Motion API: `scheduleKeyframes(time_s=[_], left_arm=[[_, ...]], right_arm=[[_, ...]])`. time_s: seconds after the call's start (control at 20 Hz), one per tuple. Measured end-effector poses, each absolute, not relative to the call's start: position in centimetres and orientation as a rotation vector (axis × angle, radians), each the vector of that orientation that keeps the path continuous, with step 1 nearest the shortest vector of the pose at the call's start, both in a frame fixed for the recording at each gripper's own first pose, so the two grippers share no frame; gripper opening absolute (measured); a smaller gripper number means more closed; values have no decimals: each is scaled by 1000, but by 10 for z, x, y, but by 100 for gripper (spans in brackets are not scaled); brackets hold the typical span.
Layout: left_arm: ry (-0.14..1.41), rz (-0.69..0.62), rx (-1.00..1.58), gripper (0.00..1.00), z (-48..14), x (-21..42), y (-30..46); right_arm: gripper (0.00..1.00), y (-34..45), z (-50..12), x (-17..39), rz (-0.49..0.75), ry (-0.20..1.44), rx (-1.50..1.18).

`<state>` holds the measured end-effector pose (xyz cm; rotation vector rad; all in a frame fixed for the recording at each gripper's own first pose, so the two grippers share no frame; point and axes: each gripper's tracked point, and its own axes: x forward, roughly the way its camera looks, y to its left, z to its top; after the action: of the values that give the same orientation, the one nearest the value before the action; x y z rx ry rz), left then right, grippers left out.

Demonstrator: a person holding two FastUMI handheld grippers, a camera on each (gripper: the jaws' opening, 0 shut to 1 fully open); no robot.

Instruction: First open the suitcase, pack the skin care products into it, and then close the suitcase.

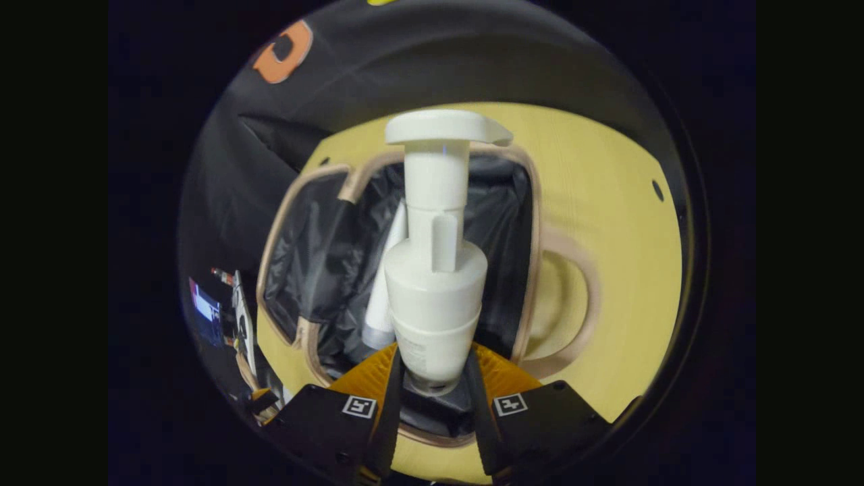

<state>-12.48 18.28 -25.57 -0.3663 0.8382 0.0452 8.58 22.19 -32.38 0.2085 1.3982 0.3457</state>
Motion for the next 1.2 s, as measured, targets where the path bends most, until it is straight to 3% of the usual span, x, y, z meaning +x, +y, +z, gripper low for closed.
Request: scheduleKeyframes(time_s=[0.35,0.55,0.75,1.0,1.05,1.1,1.2], left_arm=[[806,79,-350,98,-248,-135,220],[789,98,-368,98,-245,-136,233],[750,115,-323,98,-239,-123,251],[582,110,-363,98,-240,-61,326],[544,106,-400,98,-236,-47,336],[484,95,-430,98,-229,-34,345],[358,77,-457,98,-211,-7,366]], right_arm=[[43,220,-345,102,126,1556,244],[47,219,-346,103,64,1558,262],[58,217,-337,93,61,1550,241],[82,195,-254,73,184,1253,81],[77,192,-236,70,210,1188,62],[82,191,-216,68,246,1113,61],[78,185,-175,64,291,962,68]])
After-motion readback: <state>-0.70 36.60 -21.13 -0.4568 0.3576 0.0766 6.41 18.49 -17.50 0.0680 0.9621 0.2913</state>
